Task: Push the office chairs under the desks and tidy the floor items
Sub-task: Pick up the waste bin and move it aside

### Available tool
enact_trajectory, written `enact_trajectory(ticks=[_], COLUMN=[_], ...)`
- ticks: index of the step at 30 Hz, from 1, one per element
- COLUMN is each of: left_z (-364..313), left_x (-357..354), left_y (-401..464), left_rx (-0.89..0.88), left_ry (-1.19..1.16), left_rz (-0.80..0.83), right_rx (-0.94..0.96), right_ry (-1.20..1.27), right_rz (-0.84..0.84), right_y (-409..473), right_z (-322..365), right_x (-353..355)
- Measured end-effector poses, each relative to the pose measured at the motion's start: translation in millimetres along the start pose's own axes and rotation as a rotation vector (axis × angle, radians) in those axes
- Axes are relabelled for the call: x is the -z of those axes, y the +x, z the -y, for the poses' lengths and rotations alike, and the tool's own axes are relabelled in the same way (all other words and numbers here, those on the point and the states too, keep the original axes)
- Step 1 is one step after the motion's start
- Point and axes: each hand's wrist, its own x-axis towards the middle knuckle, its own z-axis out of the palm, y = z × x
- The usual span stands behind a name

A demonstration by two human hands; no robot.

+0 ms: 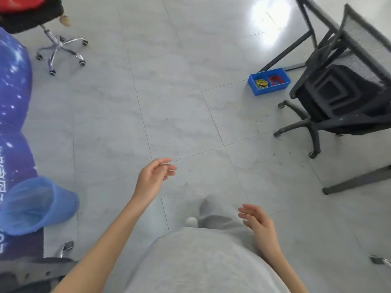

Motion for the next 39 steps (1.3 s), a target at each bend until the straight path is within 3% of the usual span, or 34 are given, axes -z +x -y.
enact_trajectory(ticks=[6,14,19,25,31,39], left_z=[-62,-115,-154,-221,-334,-451], left_x=[-43,-84,-94,-114,-140,-238], left_y=[156,297,402,571,765,963], left_rx=[-0.023,0.186,0.211,0.179,0.046,-0.011], left_ry=[0.012,-0.092,-0.093,-0.036,0.194,0.249], left_rz=[0.010,-0.089,-0.100,-0.015,0.242,0.376], right_rx=[0.003,0.157,0.227,0.150,-0.055,-0.169], right_ry=[0.063,-0.042,-0.043,-0.007,0.097,0.255], right_rz=[-0.049,0.077,0.089,-0.012,-0.187,-0.363], right_y=[151,382,498,612,693,813], right_z=[80,288,394,445,484,552], right_x=[-8,-21,-38,-45,-41,-16])
